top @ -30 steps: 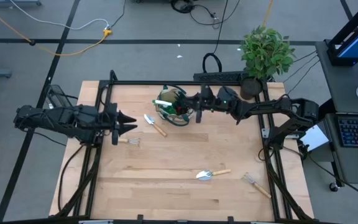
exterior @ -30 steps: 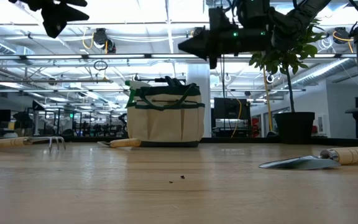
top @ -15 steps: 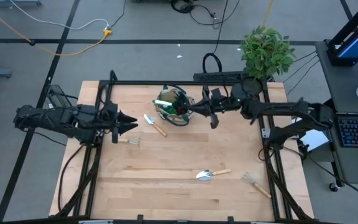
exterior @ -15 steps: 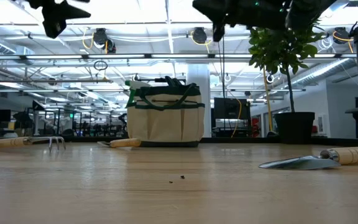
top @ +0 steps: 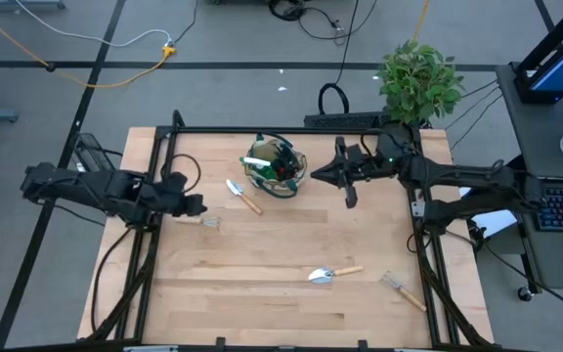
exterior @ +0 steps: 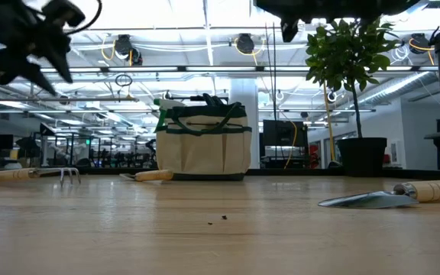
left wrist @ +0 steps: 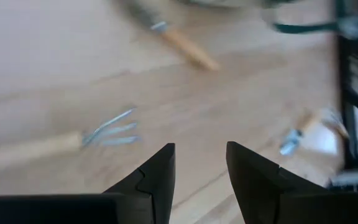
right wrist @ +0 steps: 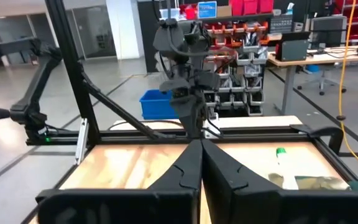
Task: Pick & Place Garden tools in Gardening bag
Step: Put the brown hand rake into the gardening bag
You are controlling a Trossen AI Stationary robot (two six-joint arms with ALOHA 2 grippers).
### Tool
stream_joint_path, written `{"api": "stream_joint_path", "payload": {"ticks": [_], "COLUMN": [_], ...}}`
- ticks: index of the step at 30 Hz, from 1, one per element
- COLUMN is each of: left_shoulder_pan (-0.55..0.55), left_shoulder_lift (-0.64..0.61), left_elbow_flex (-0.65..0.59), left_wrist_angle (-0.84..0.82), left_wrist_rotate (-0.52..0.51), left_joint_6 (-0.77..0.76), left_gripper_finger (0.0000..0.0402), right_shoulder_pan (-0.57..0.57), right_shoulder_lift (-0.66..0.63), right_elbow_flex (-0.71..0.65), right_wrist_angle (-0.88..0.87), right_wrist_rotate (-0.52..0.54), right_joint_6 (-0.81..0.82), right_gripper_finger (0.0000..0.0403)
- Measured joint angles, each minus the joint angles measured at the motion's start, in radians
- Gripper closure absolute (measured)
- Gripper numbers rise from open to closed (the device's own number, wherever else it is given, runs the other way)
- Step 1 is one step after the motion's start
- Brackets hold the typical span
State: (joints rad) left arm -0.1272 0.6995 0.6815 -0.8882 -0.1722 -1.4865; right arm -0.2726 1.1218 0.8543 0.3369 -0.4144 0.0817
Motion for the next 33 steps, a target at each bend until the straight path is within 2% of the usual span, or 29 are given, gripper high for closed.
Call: {"api": "stream_joint_path", "payload": {"ticks": [5, 19, 33], "left_shoulder_pan": [0.0, 0.0, 0.0], "left_shoulder_lift": [0.041, 0.185, 0.341], "left_elbow_flex": [0.0, 0.0, 0.0], "left_wrist_angle": [-0.056, -0.136, -0.134], "left_wrist_rotate": [0.007, 0.078, 0.07], "left_joint_6": [-0.204, -0.524, -0.562], "left_gripper_finger": [0.0252, 0.0252, 0.0252], "right_shoulder_pan": [0.0, 0.0, -0.029], "right_shoulder_lift": [-0.008, -0.008, -0.008], "right_elbow_flex": [0.0, 0.0, 0.0], "right_wrist_angle": [-0.03, -0.041, -0.043], "right_wrist_rotate": [0.002, 0.003, 0.0], "right_joint_6": [-0.023, -0.125, -0.169], "right_gripper_finger": [0.0403, 0.0403, 0.0403]}}
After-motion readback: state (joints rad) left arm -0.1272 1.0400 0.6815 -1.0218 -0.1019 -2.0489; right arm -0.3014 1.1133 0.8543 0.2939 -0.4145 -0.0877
